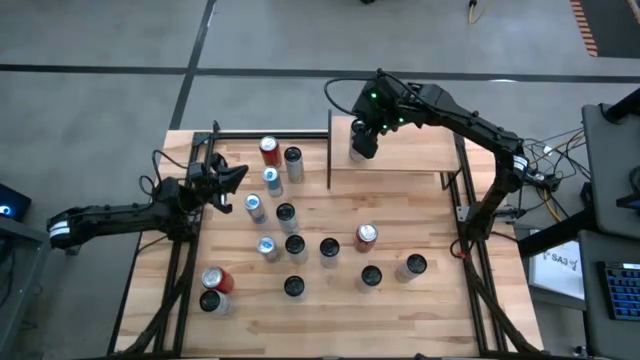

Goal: Place canned beverage on shelf
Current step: Put the top white pink soda can on the shelf

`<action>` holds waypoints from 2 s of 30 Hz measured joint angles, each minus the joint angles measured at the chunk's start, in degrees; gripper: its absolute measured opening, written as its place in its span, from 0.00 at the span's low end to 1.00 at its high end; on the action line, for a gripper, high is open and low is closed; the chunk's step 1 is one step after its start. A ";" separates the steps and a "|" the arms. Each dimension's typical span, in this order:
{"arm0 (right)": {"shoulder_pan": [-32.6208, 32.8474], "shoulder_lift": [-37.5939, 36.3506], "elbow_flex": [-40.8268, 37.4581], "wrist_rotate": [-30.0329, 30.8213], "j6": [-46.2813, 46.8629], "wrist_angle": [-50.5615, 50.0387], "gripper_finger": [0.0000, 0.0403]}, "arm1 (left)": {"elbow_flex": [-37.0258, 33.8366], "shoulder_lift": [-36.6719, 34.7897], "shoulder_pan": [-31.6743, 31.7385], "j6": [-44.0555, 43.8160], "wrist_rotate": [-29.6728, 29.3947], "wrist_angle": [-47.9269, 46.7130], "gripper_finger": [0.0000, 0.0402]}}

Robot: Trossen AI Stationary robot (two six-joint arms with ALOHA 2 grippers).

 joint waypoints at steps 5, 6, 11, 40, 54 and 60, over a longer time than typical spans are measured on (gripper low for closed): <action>-0.13 -0.09 -0.44 0.02 0.00 0.21 0.60 | 0.00 0.00 -0.02 0.00 0.00 -0.01 0.00; -0.15 -0.09 -0.44 0.02 -0.01 0.34 0.61 | 0.00 0.00 0.00 0.00 0.00 0.01 0.00; -0.15 0.02 -0.46 0.18 -0.39 1.20 0.72 | 0.00 -0.02 -0.02 0.00 0.00 -0.01 0.00; 7.39 -5.72 5.24 4.50 2.70 -8.05 0.77 | 0.00 0.00 0.00 -1.52 0.02 -0.03 0.00; 9.58 -15.84 -18.54 6.24 6.02 0.89 0.13 | 0.00 -0.02 -0.01 -1.51 0.00 -0.03 0.00; 7.10 -17.52 -28.39 7.13 2.70 14.09 0.03 | 0.00 0.00 -0.02 -1.14 0.00 -0.03 0.00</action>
